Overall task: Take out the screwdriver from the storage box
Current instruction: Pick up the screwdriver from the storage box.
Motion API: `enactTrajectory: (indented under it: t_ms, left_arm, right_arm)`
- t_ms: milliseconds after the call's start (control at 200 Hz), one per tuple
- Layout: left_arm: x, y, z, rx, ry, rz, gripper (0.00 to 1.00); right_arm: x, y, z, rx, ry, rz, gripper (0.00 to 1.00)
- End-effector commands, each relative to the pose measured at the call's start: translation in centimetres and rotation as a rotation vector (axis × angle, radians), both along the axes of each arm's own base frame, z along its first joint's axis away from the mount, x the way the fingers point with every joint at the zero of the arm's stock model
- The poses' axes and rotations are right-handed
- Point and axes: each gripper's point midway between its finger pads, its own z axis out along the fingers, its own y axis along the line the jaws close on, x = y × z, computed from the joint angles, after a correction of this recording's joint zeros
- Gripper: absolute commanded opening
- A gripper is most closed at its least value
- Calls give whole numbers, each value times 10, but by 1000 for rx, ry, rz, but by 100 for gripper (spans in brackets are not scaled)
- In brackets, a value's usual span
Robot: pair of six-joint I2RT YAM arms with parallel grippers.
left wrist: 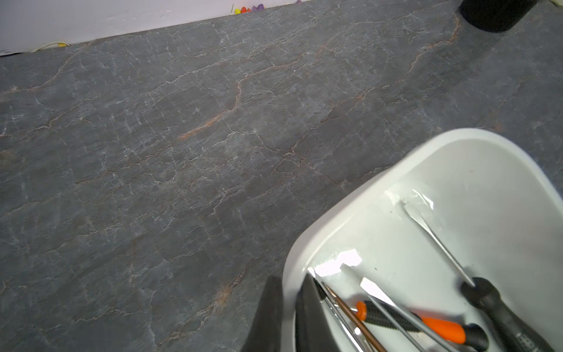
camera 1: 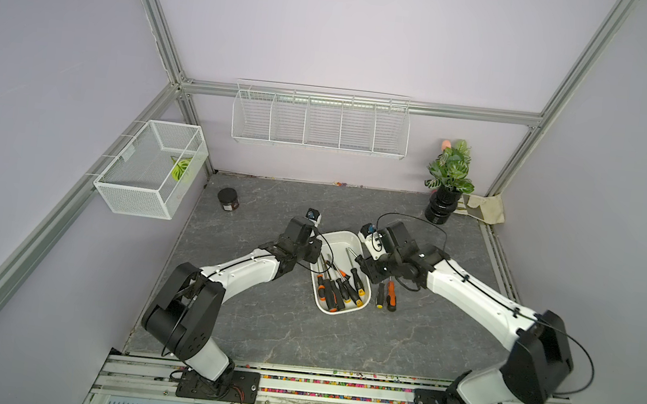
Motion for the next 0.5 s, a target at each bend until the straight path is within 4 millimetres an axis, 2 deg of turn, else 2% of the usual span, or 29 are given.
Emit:
enactTrajectory:
  t_ms: [0, 110, 225, 365, 495]
  left_arm:
    - [4, 3, -6, 24, 5, 21, 0]
    - [4, 4, -5, 22, 3, 24, 0]
    - [4, 4, -1, 24, -3, 24, 0]
    - [5, 4, 3, 27, -8, 22, 0]
    - [5, 3, 4, 24, -10, 19, 0]
  right_arm:
    - [-10, -42, -7, -56, -18, -144, 0]
    - [-22, -76, -26, -44, 14, -257, 0]
    - [-30, -101, -40, -9, 33, -370, 0]
    - [-28, -120, -51, 30, 51, -462, 0]
    - [-26, -125, -66, 60, 111, -495, 0]
